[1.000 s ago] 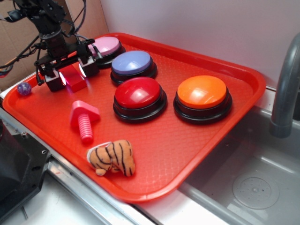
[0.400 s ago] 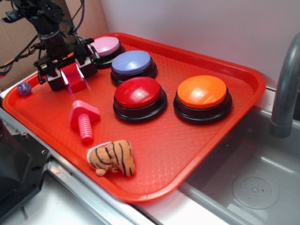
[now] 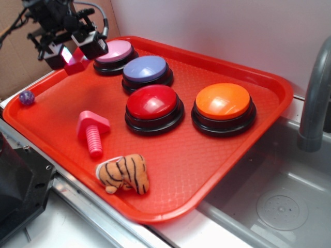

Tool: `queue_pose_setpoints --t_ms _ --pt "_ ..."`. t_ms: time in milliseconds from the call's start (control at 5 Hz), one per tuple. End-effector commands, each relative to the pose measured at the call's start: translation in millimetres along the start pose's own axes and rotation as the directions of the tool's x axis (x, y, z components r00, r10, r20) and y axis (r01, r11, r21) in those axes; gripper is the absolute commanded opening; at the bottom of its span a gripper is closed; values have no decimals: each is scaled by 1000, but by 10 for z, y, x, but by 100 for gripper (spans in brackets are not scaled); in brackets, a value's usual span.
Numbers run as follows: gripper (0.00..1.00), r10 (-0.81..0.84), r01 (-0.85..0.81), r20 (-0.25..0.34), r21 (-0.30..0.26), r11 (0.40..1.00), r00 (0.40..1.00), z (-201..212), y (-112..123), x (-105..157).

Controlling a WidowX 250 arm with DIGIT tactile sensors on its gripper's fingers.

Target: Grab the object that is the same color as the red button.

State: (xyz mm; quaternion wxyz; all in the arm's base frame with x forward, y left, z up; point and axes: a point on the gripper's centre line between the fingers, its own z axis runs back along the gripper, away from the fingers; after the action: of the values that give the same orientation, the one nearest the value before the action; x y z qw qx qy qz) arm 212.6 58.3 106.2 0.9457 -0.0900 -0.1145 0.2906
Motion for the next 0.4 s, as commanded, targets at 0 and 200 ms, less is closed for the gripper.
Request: queue_pose_setpoints --t_ms 0,200 --pt "0 -467 459 -94 -93 883 879 404 -148 -151" --pt "0 -504 502 -84 -42 864 860 395 -197 -230"
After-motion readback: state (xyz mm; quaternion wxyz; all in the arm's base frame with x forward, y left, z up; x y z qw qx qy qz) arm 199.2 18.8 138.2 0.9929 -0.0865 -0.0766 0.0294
